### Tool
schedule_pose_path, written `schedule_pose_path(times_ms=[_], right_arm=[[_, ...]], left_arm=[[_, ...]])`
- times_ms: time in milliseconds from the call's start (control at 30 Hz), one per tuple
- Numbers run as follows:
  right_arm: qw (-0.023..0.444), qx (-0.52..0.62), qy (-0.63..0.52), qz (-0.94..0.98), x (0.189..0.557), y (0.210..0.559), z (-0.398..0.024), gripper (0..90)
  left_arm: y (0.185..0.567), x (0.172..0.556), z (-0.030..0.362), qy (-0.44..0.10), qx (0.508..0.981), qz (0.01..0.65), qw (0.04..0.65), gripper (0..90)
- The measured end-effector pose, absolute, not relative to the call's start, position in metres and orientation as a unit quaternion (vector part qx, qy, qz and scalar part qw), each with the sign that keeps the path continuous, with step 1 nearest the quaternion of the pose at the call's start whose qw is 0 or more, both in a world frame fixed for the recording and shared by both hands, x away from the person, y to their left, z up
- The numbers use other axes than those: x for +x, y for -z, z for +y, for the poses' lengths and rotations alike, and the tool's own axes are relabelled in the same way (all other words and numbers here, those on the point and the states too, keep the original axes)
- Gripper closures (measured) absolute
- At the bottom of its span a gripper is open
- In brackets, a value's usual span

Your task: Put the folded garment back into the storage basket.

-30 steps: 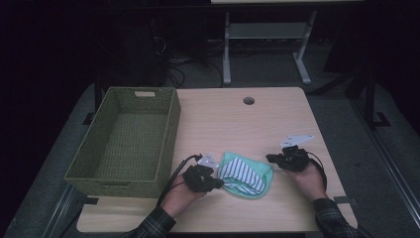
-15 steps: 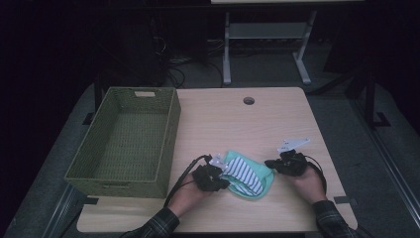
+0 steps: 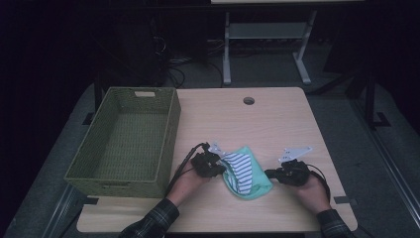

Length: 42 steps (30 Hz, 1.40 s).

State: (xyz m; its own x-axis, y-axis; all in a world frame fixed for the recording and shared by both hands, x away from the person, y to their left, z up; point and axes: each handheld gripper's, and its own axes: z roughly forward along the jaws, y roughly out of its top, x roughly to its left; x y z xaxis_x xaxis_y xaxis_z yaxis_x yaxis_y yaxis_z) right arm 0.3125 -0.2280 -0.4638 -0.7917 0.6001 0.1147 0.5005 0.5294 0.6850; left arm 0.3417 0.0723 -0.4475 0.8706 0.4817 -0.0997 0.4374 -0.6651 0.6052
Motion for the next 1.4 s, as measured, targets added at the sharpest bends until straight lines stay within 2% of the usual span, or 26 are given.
schedule_pose_path(times_ms=[100, 533, 700, 833, 1033, 1200, 1300, 1400], right_arm=[[0.071, 0.324, -0.374, 0.866, 0.313, 0.463, -0.231, 88.9], [0.113, 0.381, -0.367, 0.841, 0.326, 0.474, -0.253, 37.2], [0.137, 0.397, -0.364, 0.831, 0.331, 0.476, -0.258, 27.3], [0.149, 0.409, -0.356, 0.827, 0.333, 0.479, -0.258, 20.6], [0.164, 0.404, -0.354, 0.828, 0.334, 0.48, -0.257, 15.6], [0.159, 0.407, -0.359, 0.825, 0.334, 0.482, -0.257, 14.7], [0.157, 0.41, -0.361, 0.823, 0.334, 0.482, -0.258, 13.8], [0.156, 0.41, -0.36, 0.824, 0.335, 0.482, -0.258, 13.5]], left_arm=[[0.44, 0.339, 0.074, -0.037, 0.913, 0.242, 0.326, 81.1], [0.436, 0.331, 0.055, -0.016, 0.935, 0.168, 0.312, 39.5], [0.443, 0.332, 0.045, -0.023, 0.943, 0.154, 0.295, 24.9], [0.45, 0.332, 0.04, -0.024, 0.95, 0.148, 0.275, 18.0], [0.456, 0.331, 0.038, -0.024, 0.953, 0.142, 0.266, 17.0], [0.456, 0.331, 0.039, -0.03, 0.953, 0.14, 0.265, 18.3], [0.455, 0.332, 0.041, -0.033, 0.952, 0.144, 0.268, 24.4], [0.453, 0.334, 0.043, -0.035, 0.952, 0.146, 0.268, 35.5]])
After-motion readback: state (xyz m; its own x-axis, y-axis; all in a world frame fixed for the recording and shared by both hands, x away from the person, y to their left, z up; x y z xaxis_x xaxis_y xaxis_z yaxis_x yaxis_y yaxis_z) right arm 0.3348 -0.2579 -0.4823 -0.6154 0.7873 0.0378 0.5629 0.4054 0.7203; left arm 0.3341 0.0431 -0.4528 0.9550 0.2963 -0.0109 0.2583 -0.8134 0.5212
